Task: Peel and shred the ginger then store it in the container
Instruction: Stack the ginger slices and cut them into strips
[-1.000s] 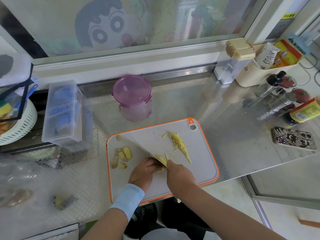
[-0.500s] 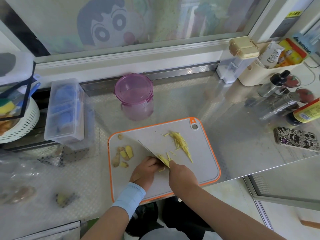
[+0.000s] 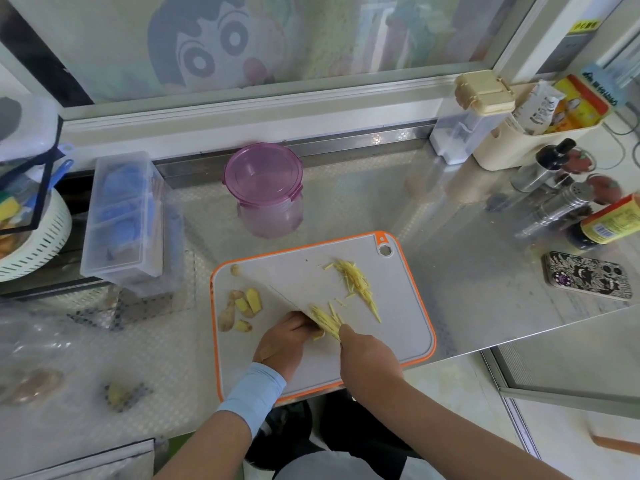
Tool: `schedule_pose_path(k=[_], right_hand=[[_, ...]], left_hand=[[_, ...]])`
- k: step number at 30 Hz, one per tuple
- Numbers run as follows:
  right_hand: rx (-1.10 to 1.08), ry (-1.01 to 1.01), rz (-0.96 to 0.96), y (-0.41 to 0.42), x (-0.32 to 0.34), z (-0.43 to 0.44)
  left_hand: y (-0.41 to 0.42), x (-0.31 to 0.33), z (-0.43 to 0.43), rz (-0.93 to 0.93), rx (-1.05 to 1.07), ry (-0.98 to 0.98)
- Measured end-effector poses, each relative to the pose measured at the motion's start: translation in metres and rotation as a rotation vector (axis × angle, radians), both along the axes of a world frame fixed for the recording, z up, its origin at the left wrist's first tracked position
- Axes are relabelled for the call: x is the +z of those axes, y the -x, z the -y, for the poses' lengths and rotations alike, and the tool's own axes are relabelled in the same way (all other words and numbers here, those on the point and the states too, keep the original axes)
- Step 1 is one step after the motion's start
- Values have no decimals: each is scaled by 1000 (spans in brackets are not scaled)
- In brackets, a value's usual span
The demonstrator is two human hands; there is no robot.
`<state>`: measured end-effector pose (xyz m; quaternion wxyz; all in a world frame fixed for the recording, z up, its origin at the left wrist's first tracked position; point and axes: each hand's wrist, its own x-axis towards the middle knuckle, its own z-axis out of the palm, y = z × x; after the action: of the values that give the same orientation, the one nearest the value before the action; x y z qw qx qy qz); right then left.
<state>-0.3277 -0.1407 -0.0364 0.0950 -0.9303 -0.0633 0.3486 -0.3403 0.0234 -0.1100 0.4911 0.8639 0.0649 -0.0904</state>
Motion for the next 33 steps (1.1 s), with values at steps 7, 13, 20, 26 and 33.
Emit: schedule_pose_path(k=[7, 13, 20, 26, 33], right_hand=[[13, 13, 5, -1, -2, -2], [11, -18, 30, -7, -3, -8], [-9, -5, 7, 0, -1, 0], [-19, 6, 7, 6, -2, 8], [2, -16, 18, -7, -8, -7]], left_hand=[[-3, 6, -1, 90, -43, -61], [-2, 3, -2, 135, -66, -94], [-2, -1, -3, 132, -60, -121], [-3, -1, -2, 277, -123, -199], [-1, -10, -6, 203, -123, -205]])
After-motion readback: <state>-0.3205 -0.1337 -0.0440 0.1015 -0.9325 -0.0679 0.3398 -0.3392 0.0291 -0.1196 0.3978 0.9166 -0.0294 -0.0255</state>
